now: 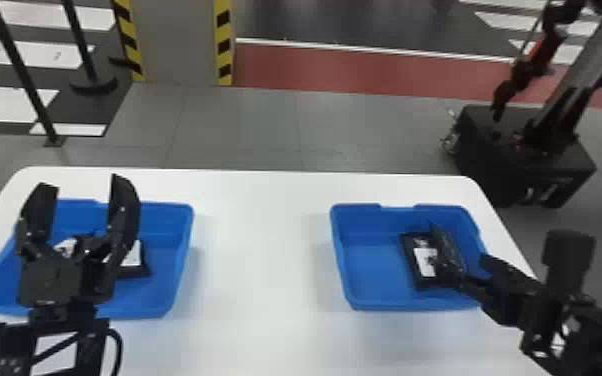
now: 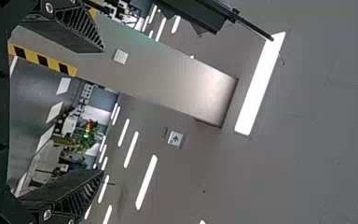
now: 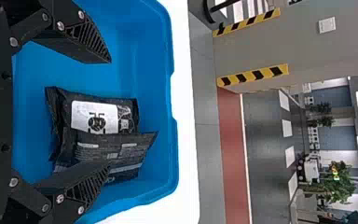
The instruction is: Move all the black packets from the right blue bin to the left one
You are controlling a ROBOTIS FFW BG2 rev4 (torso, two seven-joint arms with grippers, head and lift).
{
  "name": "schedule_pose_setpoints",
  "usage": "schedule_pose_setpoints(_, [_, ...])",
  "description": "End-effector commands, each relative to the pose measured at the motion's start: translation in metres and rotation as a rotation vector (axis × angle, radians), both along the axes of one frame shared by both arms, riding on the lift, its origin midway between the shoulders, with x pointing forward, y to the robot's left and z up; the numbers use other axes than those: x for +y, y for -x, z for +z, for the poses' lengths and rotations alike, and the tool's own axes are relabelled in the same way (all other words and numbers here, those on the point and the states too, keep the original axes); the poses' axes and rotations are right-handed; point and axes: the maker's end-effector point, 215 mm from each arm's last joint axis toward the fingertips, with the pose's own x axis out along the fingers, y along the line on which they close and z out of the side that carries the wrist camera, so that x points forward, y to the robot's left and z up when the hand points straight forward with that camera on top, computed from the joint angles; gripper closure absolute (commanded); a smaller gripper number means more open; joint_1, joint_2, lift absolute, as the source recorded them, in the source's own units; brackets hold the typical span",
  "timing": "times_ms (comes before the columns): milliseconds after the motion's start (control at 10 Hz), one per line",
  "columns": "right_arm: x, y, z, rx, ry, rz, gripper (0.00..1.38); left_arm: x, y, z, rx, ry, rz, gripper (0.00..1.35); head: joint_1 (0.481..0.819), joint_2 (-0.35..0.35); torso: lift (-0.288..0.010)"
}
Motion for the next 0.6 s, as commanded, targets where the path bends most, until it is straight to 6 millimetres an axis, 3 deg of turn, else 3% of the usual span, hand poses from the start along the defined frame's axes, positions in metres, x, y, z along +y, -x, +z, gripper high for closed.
schedule_pose_setpoints(0, [-0.013, -0.013, -0.004, 0.026, 0.016, -0.020, 0.27, -0.004, -0.001, -0.004, 0.033, -0.001, -0.018, 0.11, 0.695, -0.143, -0.110])
schedule_pose_setpoints(300, [-0.037, -0.042, -0.025, 0.070, 0.000, -0.063, 0.26, -0.008, -0.004, -0.006, 0.076, -0.020, -0.038, 0.11, 0.695, -0.172, -0.110])
schedule_pose_setpoints(500, [-0.043, -0.057, -0.034, 0.097, -0.028, -0.066, 0.27, -0.008, -0.005, -0.007, 0.086, -0.031, -0.040, 0.11, 0.695, -0.184, -0.110])
